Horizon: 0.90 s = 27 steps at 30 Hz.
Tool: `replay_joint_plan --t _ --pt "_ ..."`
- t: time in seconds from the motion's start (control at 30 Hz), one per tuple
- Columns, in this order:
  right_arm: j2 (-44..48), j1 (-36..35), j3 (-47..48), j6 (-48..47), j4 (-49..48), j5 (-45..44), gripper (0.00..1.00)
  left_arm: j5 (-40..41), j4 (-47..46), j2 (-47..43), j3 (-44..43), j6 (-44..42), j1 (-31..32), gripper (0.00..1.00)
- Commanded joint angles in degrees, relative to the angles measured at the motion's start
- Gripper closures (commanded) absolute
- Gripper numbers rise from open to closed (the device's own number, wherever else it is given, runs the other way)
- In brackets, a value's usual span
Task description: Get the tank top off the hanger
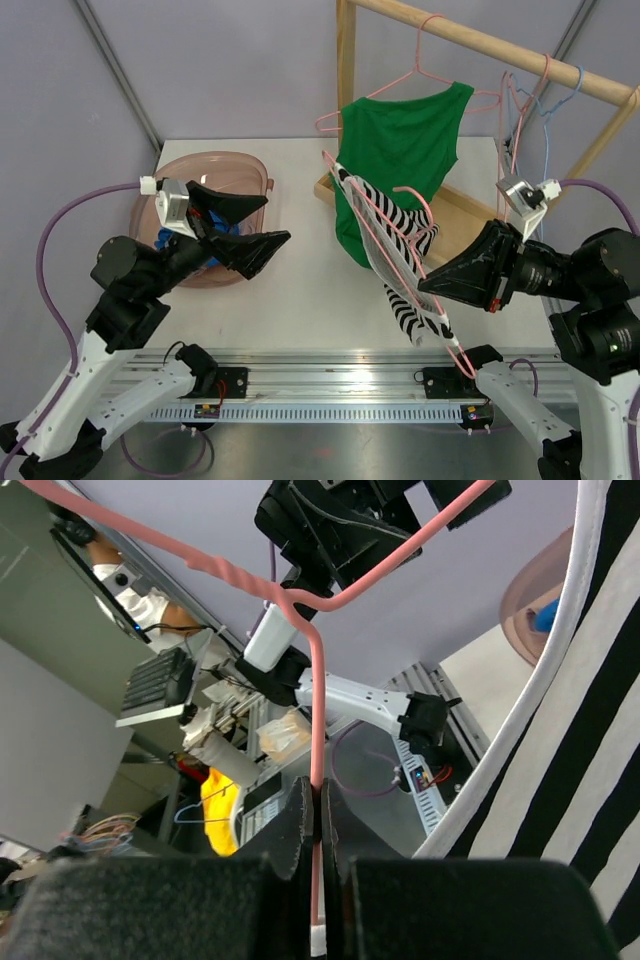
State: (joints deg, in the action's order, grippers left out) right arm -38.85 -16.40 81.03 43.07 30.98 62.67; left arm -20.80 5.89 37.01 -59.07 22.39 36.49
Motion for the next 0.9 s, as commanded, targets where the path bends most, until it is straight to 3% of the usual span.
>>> replay_joint_plan --t 0.0,0.37,0.63,0.7,0.77,0.87 --pt "-3.9 -0.4 2.1 9.1 -13.1 5.7 1.00 5.0 -6.9 3.7 -5.5 -4.9 3.4 0.01" --pt "-9.4 -0.4 10.7 8.7 -10.0 7.6 1.00 19.0 -4.7 16.2 -15.7 -18.2 17.1 0.03" --pt "-8.2 -0.4 9.7 10.3 -11.4 8.9 1.00 21.9 -7.1 21.0 -17.7 -18.6 17.7 0.12" --pt "-8.1 -0.4 9.1 10.4 -11.5 9.1 1.00 21.2 -7.6 22.2 -18.1 -18.4 17.7 0.19" --pt "-8.1 -0.4 9.2 9.7 -10.7 9.4 1.00 22.3 -7.6 23.1 -18.4 -18.3 17.8 0.45" --pt "-8.4 -0.4 11.1 4.4 -4.0 7.2 1.00 24.2 -6.9 23.2 -18.2 -18.0 17.9 0.64"
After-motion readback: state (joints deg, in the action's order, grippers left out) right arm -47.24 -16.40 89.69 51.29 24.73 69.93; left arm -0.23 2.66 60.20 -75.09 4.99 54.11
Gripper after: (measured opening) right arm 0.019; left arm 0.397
